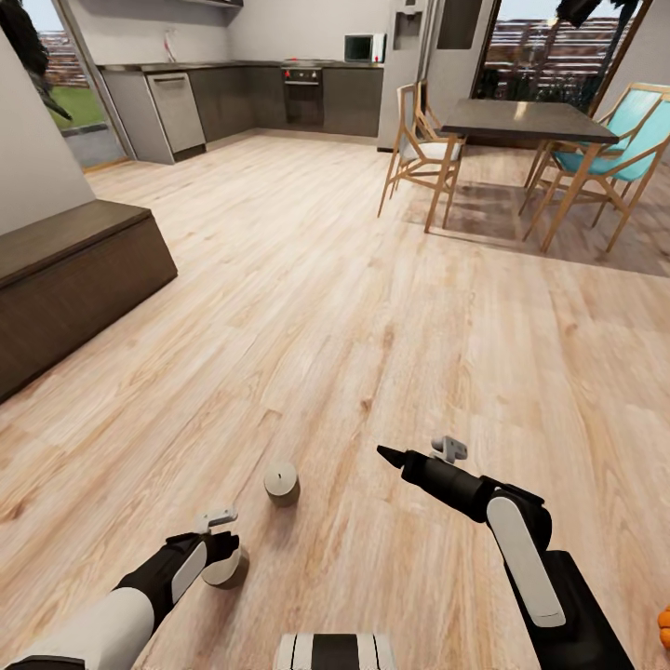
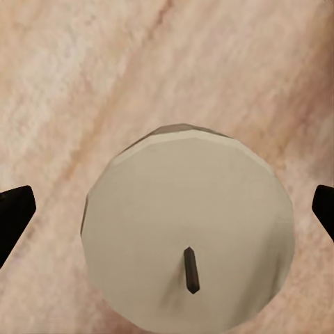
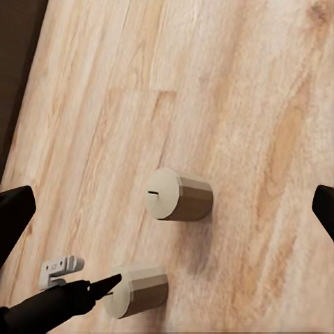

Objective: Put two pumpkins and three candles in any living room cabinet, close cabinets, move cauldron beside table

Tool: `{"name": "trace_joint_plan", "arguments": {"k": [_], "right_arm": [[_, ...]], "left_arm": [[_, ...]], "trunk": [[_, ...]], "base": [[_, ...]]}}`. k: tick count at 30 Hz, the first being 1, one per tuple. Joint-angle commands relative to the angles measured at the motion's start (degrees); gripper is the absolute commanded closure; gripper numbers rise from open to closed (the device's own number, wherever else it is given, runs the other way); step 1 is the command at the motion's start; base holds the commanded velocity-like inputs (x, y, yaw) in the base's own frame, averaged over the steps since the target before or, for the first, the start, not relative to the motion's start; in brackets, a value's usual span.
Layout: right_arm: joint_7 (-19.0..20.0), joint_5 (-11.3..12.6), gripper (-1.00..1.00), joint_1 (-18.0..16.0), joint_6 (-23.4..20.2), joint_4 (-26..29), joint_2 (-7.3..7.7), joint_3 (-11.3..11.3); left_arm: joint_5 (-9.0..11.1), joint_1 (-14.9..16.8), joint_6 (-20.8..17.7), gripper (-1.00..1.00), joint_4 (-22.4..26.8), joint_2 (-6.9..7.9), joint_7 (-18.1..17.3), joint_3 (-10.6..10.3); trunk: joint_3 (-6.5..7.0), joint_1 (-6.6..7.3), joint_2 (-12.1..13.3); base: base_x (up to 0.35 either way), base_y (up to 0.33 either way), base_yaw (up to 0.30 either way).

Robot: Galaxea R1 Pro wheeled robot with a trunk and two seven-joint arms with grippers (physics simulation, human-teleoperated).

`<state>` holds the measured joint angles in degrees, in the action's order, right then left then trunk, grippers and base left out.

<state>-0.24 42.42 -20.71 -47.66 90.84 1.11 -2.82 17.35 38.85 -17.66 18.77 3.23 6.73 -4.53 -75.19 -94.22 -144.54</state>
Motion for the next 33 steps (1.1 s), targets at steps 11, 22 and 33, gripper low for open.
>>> {"name": "trace_joint_plan", "arguments": {"k": [11,22,33], "right_arm": [[-0.02,0.04,-1.00,-0.03,-0.16,0.04,0.03,-0.08],[0.00,0.03,-1.00,-0.03,-0.16,0.04,0.03,0.00],[0.06,0.07,-1.00,-0.03,-0.16,0.04,0.03,0.00]], "left_arm": [[0.58,0.00,0.15,-1.00,0.13,-0.14,0.39,-0.48],[0.26,-0.04,1.60,-1.00,-0.03,-0.23,0.39,-0.48],[0.23,-0.01,1.75,-1.00,0.03,-0.37,0.39,-0.48]], "trunk": [[-0.05,0.01,-0.02],[-0.93,-0.09,-0.07],[-2.04,-0.22,-0.14]], "base": [[0.000,0.000,0.000],[0.000,0.000,0.000],[0.000,0.000,0.000]]}}
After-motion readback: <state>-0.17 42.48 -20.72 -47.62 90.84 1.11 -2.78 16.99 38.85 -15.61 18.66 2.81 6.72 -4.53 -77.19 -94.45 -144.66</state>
